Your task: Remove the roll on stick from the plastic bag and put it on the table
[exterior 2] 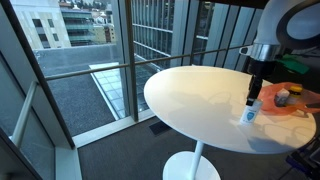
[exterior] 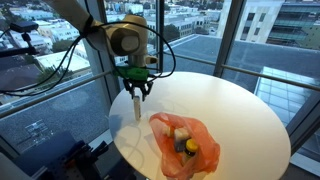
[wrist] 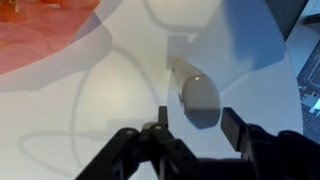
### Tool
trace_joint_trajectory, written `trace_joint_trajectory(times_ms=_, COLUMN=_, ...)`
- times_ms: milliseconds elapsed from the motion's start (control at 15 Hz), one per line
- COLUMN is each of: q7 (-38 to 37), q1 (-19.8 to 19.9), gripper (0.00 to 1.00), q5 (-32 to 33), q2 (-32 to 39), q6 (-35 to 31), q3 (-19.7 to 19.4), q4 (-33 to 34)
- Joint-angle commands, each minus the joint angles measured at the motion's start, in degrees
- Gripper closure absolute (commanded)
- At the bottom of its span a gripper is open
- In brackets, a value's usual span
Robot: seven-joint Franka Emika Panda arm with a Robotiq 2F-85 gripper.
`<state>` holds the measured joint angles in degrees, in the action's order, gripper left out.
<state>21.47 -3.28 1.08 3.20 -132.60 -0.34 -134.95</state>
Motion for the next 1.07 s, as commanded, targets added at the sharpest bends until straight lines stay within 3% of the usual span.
trace_joint_trajectory(times_ms=0, q7=-1.2, q1=1.0, gripper=0.11, q5=-0.3, q2=-2.8, q6=0.9, q3=0.7, q4=-0.4)
trace_joint_trajectory(times_ms=133, q7=-2.5, q1=1.3, gripper=0.0, q5=-0.8, q2=-4.9, q6=2.2, q3=0.5, q4=-0.8)
trace_joint_trajectory(times_ms=667, q7=-17.7, q1=3.9, gripper=0.0, q5=1.9, q2=-14.3, q6=10.6, q3=-0.6, q4=-1.7)
trace_joint_trajectory(times_ms=1000, q7=-19.8, q1=5.4, gripper=0.0, q5=1.2, q2=-21.5, q6=20.6, q3=-1.3, q4=-1.6)
